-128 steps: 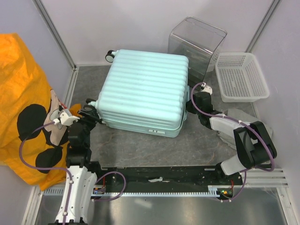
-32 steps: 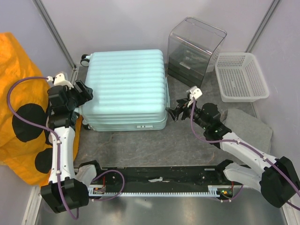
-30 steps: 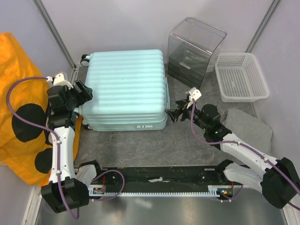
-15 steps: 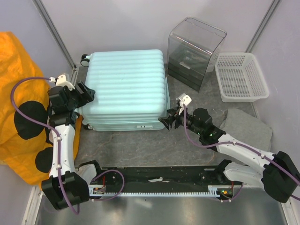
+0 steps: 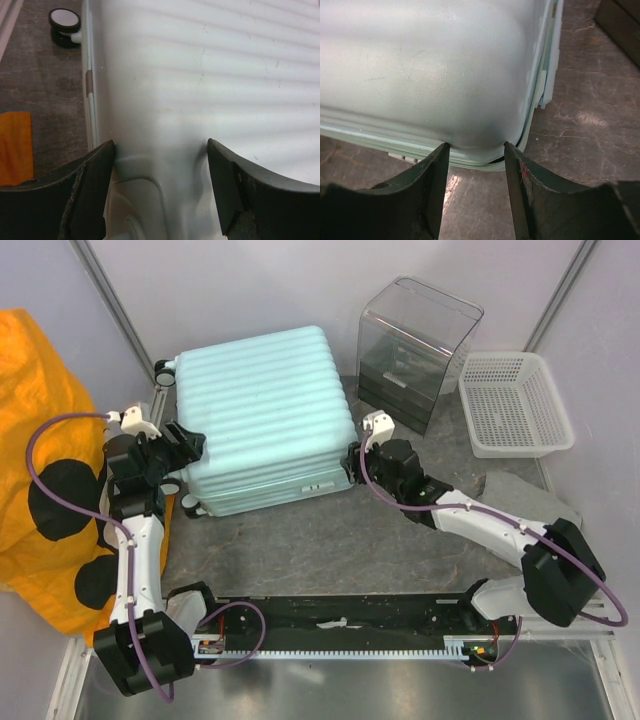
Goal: Open, take out, and arrange the luggage
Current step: Adjust the luggage at the center of the board.
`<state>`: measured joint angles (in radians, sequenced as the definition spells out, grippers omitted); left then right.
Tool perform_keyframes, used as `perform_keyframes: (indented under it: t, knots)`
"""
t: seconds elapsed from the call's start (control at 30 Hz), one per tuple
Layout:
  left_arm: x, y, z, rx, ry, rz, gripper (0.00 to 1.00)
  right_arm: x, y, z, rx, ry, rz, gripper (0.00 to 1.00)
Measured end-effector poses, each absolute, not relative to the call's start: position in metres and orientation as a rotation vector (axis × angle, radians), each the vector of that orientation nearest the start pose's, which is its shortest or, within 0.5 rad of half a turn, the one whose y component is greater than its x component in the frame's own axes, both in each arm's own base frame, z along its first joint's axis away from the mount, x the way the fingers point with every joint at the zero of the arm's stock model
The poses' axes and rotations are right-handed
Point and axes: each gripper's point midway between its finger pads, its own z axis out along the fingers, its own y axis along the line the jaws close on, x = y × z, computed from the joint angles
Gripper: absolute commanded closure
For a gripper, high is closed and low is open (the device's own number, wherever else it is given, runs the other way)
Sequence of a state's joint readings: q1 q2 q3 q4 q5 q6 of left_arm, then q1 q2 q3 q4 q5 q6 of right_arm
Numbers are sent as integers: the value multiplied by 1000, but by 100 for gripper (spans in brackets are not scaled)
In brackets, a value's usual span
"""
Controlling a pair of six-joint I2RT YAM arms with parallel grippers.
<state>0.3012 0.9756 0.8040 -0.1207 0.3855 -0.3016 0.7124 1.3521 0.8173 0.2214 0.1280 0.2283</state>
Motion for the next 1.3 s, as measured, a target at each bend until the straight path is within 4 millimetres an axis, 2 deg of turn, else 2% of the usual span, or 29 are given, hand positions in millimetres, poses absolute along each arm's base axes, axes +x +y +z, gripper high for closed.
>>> perform_keyframes:
  t: [0.4, 0.5, 0.63, 0.73, 0.9, 1.0, 1.17, 1.3]
  knots:
    - [339, -11, 240, -206, 1817, -486, 22, 424, 240, 184, -199, 1910, 394, 38]
    - [338, -21, 241, -185, 1822, -510, 21, 436, 232, 185, -178, 1906, 394, 34]
    - [333, -23, 242, -185, 1830, -502, 19, 434, 236, 188, -208, 1899, 425, 29]
    - [326, -25, 241, -174, 1848, -484, 18, 425, 243, 197, -243, 1877, 478, 25]
    - [315, -25, 239, -165, 1869, -449, 18, 396, 254, 217, -305, 1816, 575, 21]
    - [311, -25, 241, -148, 1868, -428, 18, 380, 268, 224, -350, 1784, 628, 21]
    - [302, -37, 240, -74, 1877, -483, 19, 364, 286, 213, -389, 1805, 694, 21]
    - [300, -40, 238, -47, 1880, -506, 20, 369, 291, 194, -378, 1845, 702, 21]
